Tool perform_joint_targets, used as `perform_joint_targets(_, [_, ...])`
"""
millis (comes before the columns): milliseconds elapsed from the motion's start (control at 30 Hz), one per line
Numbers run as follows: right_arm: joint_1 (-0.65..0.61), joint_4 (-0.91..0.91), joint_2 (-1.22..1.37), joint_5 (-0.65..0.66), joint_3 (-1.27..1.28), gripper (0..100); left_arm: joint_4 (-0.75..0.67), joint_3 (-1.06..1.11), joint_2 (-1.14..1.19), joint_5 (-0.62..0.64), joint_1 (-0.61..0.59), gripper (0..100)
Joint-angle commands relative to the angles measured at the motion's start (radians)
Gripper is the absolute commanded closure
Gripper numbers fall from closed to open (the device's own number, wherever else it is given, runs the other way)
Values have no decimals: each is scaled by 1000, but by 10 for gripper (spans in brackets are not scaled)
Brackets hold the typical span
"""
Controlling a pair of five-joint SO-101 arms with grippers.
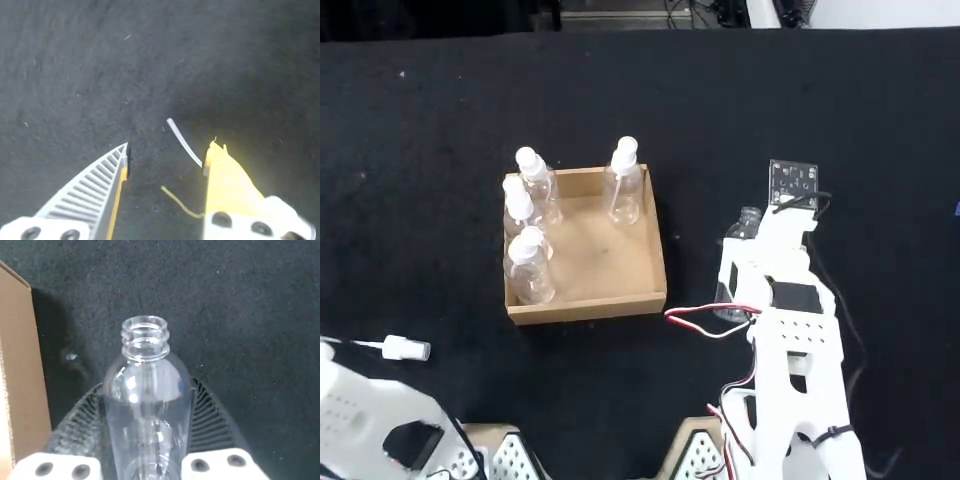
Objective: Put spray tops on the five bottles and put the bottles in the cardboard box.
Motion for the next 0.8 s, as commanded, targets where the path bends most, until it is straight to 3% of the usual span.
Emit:
perform_joint_targets(0, [-14, -25, -38, 2, 1, 988, 166, -125, -49, -305, 85, 777])
perform_joint_targets(167, [-14, -25, -38, 2, 1, 988, 281, -122, -49, -626, 133, 777])
perform_joint_targets(400, [-12, -25, -38, 2, 1, 988, 474, -113, -49, -832, 176, 777])
perform_joint_targets(533, [-12, -25, -38, 2, 1, 988, 443, -33, -49, -884, 182, 777])
perform_joint_targets(767, [-12, -25, -38, 2, 1, 988, 249, 185, -112, -885, 222, 772])
